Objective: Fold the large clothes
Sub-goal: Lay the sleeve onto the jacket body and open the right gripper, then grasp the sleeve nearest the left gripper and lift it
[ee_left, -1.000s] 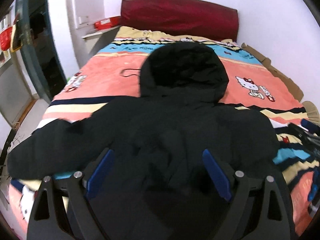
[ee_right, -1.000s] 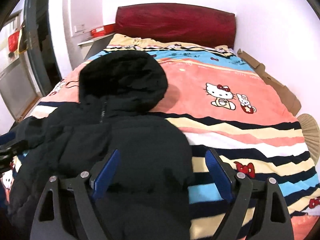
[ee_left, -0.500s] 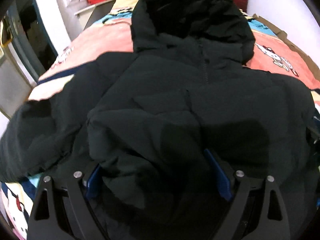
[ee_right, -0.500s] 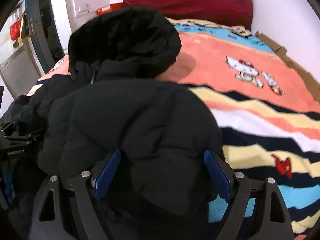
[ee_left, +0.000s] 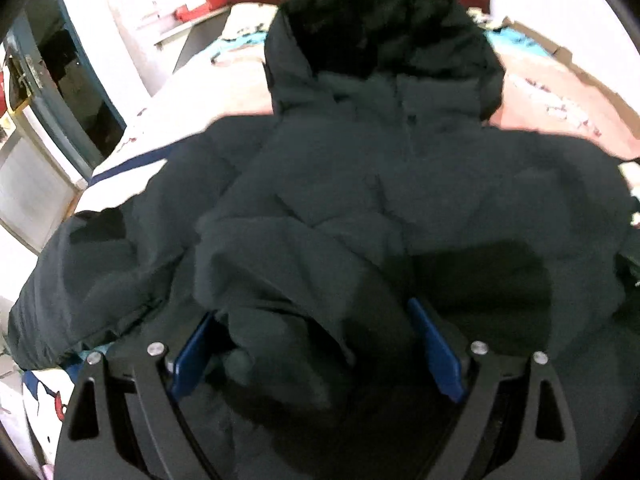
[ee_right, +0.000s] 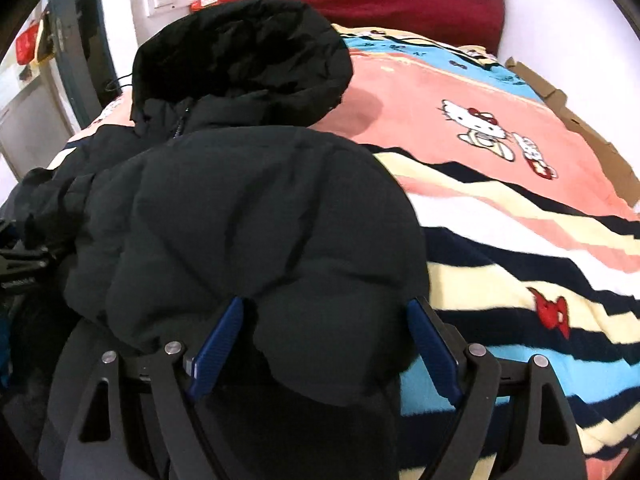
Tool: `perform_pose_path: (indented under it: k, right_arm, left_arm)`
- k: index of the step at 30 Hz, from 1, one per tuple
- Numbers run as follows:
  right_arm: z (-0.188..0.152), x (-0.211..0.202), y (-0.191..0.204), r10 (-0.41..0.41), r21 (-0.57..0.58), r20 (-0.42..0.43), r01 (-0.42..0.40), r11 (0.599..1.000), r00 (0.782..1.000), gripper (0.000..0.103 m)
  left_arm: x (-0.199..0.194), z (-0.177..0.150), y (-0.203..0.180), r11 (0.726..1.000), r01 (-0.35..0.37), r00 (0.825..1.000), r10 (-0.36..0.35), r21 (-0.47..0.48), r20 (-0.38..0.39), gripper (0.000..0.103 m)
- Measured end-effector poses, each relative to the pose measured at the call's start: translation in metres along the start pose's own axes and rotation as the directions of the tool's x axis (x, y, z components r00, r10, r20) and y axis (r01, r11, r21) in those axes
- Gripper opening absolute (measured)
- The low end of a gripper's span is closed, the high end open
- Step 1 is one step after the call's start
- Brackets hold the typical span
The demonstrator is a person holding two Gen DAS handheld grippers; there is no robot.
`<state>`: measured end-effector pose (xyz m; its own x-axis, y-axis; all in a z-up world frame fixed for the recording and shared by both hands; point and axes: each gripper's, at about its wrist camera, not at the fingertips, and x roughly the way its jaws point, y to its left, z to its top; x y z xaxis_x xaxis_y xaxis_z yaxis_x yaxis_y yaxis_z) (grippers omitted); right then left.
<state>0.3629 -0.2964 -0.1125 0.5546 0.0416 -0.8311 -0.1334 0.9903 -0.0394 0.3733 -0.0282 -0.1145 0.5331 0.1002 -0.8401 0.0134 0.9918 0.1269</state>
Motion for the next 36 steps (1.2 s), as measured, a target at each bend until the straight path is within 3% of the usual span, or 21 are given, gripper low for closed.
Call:
perform_pose_path:
  k: [13, 27, 32, 36]
  right_arm:
    - [-0.019, -0.08, 0.041, 0.016, -0.045, 0.098, -0.012, 0.999, 0.995, 0.083]
    - [-0.052, -0.176, 0.105, 0.021, -0.098, 0.171, -0.004, 0.995, 0.985, 0.083]
    - [-0.062, -0.19, 0.122, 0.017, -0.101, 0.174, 0.001, 0.995, 0.985, 0.083]
    - [-0.064, -0.194, 0.135, 0.006, -0.113, 0.17, 0.013, 0.994, 0.985, 0.083]
  left_arm:
    - [-0.08, -0.039, 0.058, 0.997, 0.018, 0.998, -0.013, -0.071, 0.066, 0.091]
    - [-0.148, -0.121, 0.203, 0.972, 0.017, 0.998, -0.003, -0.235, 0.057, 0.091]
    - [-0.149, -0.154, 0.251, 0.951, 0.008, 0.999, 0.006, -0.31, 0.046, 0.091]
    - [-0.138, -0.176, 0.289, 0.909, 0.047, 0.998, -0.029, -0.414, 0.049, 0.091]
